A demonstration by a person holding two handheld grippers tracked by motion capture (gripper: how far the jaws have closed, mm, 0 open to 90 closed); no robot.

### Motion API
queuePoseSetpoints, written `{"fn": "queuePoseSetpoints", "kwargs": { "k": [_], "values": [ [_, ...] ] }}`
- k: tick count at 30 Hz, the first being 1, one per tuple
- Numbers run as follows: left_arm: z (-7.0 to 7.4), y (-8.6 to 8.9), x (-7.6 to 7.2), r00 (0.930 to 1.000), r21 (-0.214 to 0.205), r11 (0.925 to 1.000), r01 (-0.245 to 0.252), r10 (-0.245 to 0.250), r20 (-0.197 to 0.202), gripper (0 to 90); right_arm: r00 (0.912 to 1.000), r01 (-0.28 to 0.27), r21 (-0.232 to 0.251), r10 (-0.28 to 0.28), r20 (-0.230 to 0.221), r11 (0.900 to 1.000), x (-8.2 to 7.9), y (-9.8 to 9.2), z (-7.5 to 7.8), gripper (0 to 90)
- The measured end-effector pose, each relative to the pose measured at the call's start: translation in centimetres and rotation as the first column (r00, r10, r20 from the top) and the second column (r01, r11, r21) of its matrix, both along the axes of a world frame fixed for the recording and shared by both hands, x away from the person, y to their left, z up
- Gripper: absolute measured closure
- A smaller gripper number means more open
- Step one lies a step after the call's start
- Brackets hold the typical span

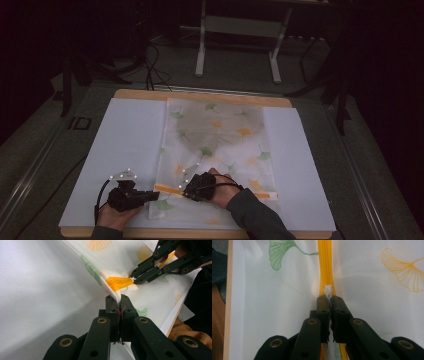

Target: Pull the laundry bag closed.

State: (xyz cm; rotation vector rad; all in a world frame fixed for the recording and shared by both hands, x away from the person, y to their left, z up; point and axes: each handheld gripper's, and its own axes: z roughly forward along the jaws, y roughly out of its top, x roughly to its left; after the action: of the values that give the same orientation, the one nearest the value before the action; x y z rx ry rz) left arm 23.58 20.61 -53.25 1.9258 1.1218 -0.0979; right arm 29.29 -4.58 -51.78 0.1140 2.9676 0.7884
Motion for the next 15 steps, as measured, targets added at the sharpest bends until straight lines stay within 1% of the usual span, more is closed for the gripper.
{"fn": "queuePoseSetpoints", "kwargs": {
  "k": [10, 15],
  "values": [
    [0.03, 0.09, -0.02, 1.0000, -0.002, 1.0000, -0.003, 0.003, 0.000, 87.9, 1.0000, 0.000, -0.011, 0.000, -0.001, 0.9999, 0.09, -0.38, 0.06, 85.9],
    [0.03, 0.11, -0.01, 1.0000, 0.000, 1.0000, -0.004, 0.004, 0.001, 87.9, 1.0000, 0.003, -0.006, -0.003, -0.005, 1.0000, 0.24, -0.75, 0.04, 86.4]
  ]
}}
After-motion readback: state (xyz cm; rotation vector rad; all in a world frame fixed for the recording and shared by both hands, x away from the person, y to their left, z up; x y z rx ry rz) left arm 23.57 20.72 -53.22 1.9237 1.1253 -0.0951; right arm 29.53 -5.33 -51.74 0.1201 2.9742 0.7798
